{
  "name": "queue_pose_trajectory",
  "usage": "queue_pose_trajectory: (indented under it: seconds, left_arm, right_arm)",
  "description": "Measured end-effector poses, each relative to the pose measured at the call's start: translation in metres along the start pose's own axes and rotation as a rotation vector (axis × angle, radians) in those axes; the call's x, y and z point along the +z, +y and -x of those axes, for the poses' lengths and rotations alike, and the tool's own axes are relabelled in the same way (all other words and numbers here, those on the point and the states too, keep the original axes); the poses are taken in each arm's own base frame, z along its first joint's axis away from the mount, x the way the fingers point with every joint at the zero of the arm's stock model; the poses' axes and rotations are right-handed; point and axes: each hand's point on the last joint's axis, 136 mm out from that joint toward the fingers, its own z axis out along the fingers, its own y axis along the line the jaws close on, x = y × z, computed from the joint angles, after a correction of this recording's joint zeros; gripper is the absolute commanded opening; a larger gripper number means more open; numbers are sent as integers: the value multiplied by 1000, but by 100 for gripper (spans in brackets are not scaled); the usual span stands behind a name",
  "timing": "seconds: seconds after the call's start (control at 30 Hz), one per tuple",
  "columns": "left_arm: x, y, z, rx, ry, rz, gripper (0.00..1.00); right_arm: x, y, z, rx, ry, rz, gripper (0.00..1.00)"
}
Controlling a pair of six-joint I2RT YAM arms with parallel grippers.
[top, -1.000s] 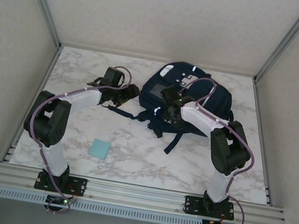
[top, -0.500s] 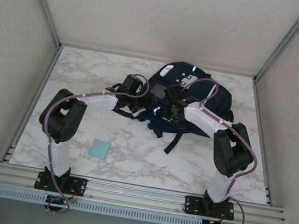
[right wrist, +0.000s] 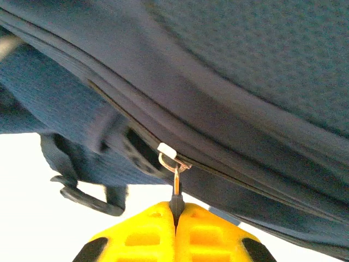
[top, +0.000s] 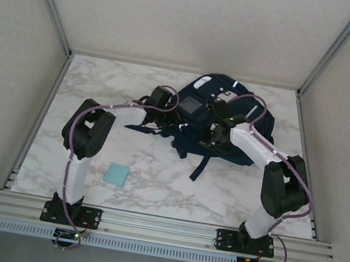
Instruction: Pack books, pencil case, and school supplies into a backpack
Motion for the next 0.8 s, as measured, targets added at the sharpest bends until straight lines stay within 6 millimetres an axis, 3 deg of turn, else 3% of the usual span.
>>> queue_pose_trajectory:
  seconds: [0.2,0.43,0.47,0.57,0.6,0.7,0.8]
  left_arm:
    - [0,1,25,7,-33,-4,0]
    - [1,-7,60,56,-59,8,1]
    - [1,-8,65,64,-61,12,11]
    - [-2,-10,79,83,-75,21,52]
    - [-5,-9,84,81,-84,20,60]
    - [-14,-4,88,61,-91,18,70]
    - [-26,4,62,30,-56,20,72]
  right_arm:
    - [-12,-38,-18,17,79,-37,0]
    - [-33,-59,-20,3,86,-64,0]
    - [-35,-58,-19,-3,81,-61,0]
    - [-35,-50,-19,-8,88,-17,0]
    - [-35,-46,-19,-6,90,5,0]
    - [-34,-34,-16,-2,90,77,0]
    - [-28,-27,-15,-1,108,114,0]
